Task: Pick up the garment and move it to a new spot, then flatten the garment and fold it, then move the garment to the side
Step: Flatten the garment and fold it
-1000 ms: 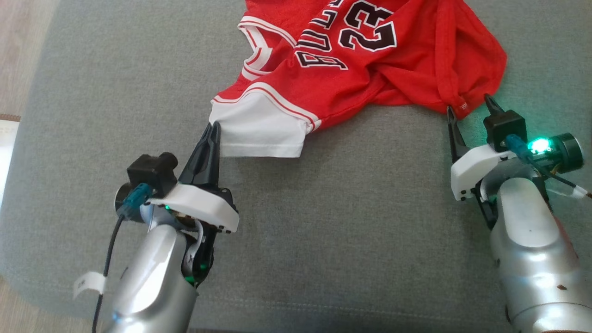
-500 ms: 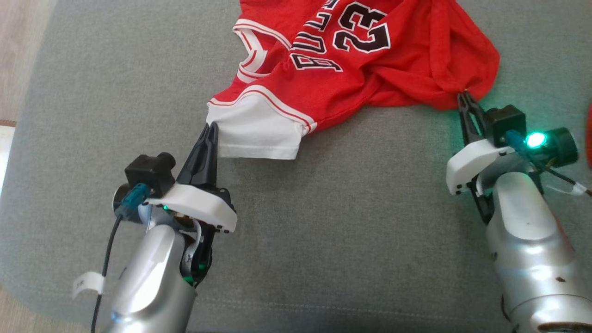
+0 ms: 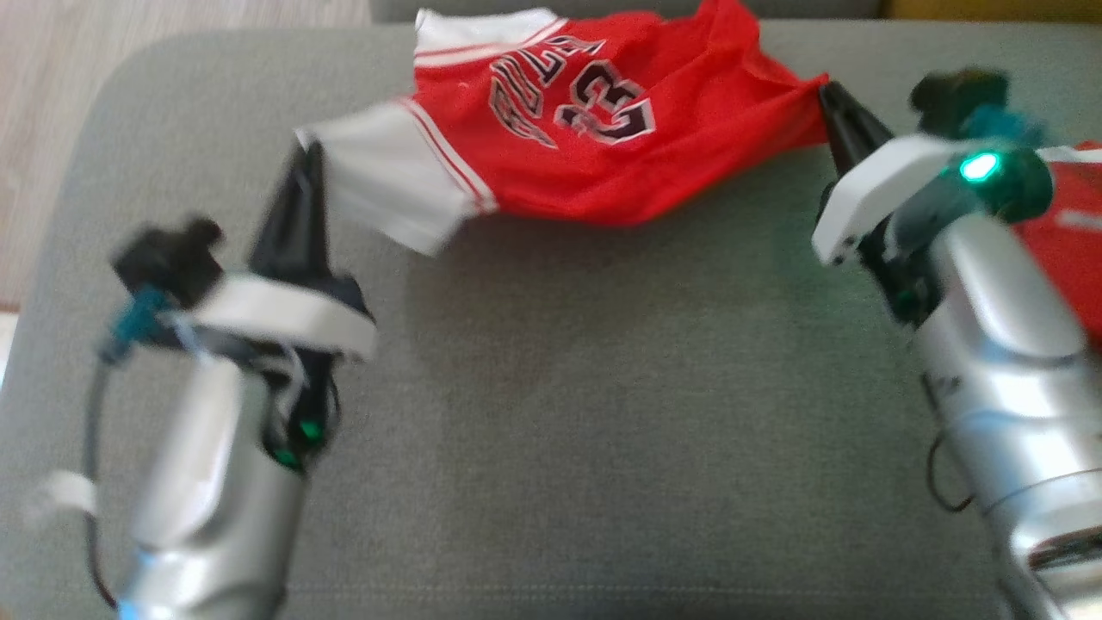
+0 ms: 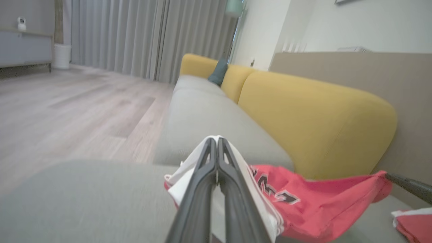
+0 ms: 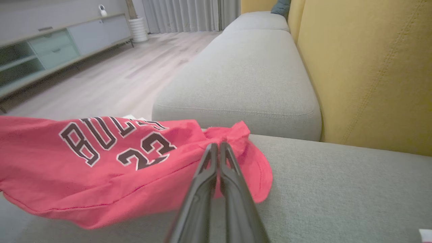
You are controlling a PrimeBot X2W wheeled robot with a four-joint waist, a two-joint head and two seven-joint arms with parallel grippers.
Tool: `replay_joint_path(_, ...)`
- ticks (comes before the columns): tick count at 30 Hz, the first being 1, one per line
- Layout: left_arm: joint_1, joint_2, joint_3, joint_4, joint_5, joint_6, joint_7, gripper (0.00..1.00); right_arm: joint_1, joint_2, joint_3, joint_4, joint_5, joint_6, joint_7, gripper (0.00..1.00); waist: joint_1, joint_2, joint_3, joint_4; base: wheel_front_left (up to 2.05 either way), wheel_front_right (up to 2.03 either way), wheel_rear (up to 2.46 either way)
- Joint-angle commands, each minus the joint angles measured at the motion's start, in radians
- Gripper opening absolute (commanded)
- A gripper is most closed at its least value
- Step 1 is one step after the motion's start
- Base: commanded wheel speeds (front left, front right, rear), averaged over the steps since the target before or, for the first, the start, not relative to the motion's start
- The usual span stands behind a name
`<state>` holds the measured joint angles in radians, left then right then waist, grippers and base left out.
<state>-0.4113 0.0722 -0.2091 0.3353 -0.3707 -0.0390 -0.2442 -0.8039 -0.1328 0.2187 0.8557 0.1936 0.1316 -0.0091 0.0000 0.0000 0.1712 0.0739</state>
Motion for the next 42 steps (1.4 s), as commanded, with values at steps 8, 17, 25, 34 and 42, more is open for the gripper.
replay_joint_path(8, -0.223, 0.079, 0.106, -0.172, -0.084, -0.011, 0.114, 0.0, -0.033, -0.209, 0.149, -0.357, 0.578, -0.001, 0.347, 0.0, 0.0, 0.0, -0.123, -0.046, 0.0, 0.0, 0.0)
replay_joint_path(17, -0.378, 0.108, 0.147, -0.261, -0.153, 0.017, 0.268, 0.0, -0.022, -0.245, 0.048, -0.498, 0.89, -0.001, 0.505, 0.0, 0.0, 0.0, -0.223, -0.068, 0.0, 0.0, 0.0)
replay_joint_path(25, -0.365, 0.128, 0.164, -0.31, -0.191, 0.056, 0.38, 0.0, 0.017, -0.253, -0.007, -0.567, 0.873, -0.001, 0.583, 0.0, 0.0, 0.0, -0.221, -0.081, 0.0, 0.0, 0.0)
replay_joint_path(34, -0.58, 0.153, 0.193, -0.156, -0.226, 0.07, 0.432, 0.0, -0.195, -0.18, -0.036, -0.498, 0.621, -0.001, 0.515, 0.0, 0.0, 0.0, -0.051, -0.091, 0.0, 0.0, 0.0)
replay_joint_path(42, -0.91, 0.161, 0.203, 0.104, -0.198, 0.045, 0.296, 0.0, -0.494, -0.116, -0.016, -0.312, 0.379, -0.001, 0.258, 0.0, 0.0, 0.0, 0.132, -0.085, 0.0, 0.0, 0.0)
